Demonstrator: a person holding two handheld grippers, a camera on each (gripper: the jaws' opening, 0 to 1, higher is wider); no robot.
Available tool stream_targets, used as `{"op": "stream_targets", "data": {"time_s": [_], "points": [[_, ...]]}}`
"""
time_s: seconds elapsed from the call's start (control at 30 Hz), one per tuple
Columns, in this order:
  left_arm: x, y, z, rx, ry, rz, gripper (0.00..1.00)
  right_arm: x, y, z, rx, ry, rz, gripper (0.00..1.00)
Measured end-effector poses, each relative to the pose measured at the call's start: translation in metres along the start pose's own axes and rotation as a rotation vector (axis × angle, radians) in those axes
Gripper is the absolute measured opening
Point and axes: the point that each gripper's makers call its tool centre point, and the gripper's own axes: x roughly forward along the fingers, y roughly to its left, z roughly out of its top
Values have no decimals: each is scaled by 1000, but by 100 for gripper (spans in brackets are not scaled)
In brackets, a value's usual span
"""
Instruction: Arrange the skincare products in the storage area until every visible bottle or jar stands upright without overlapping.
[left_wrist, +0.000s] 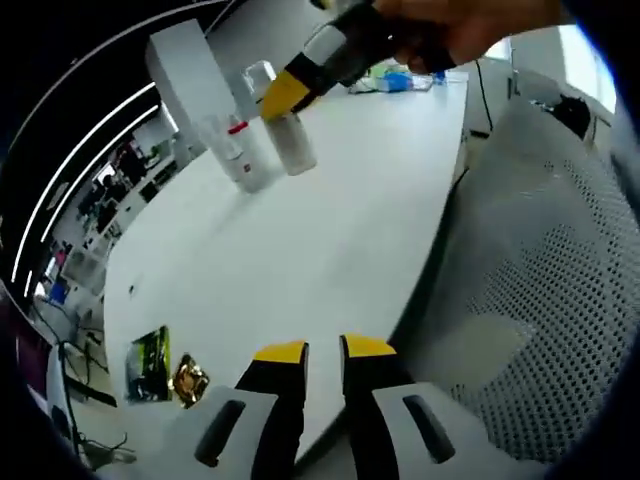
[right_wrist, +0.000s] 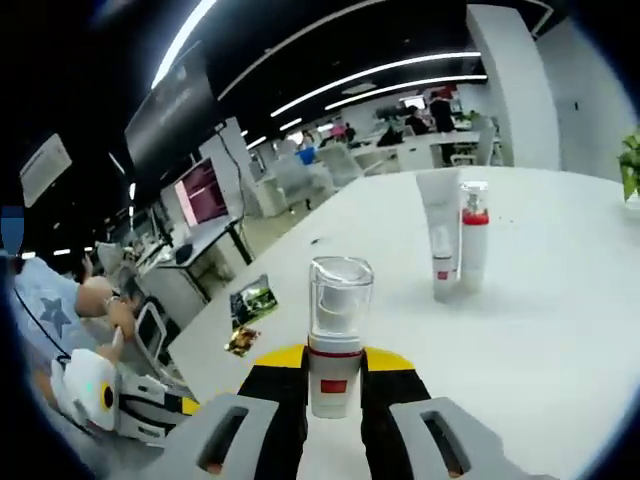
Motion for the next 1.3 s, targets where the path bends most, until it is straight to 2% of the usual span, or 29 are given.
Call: {"op": "stream_targets", "data": {"time_s": [0.07, 0.1, 0.13, 0.23, 0.33, 0.53, 0.7, 0.8, 0.97, 1.1, 1.3], "points": [[3, 1, -4, -37, 13, -5, 15, 6, -13, 6, -11, -17, -29, 11], [6, 2, -7, -29, 29, -4, 17, 14, -25, 8, -4, -12, -51, 11], [6, 2, -10, -29, 41, -2, 18, 16, -28, 8, -1, -10, -55, 11], [6, 5, -14, -49, 61, 3, 16, 28, -48, 12, -2, -12, -94, 11], [9, 5, -21, -56, 97, 0, 17, 39, -67, 15, -52, -8, -136, 11], [9, 6, -27, -53, 122, 13, 14, 57, -100, 9, -41, 11, -205, 11], [9, 7, -27, -49, 123, 21, 12, 66, -119, 9, -58, 15, -245, 11], [8, 9, -26, -36, 117, 37, 10, 69, -132, 10, -39, 17, -271, 11], [10, 8, -29, -33, 127, 32, 9, 75, -140, 14, -72, 16, -286, 11], [11, 6, -29, -23, 129, 27, 9, 79, -146, 14, -30, 6, -286, 11], [11, 4, -32, -23, 138, 19, 8, 87, -148, 10, -56, 17, -299, 11]]}}
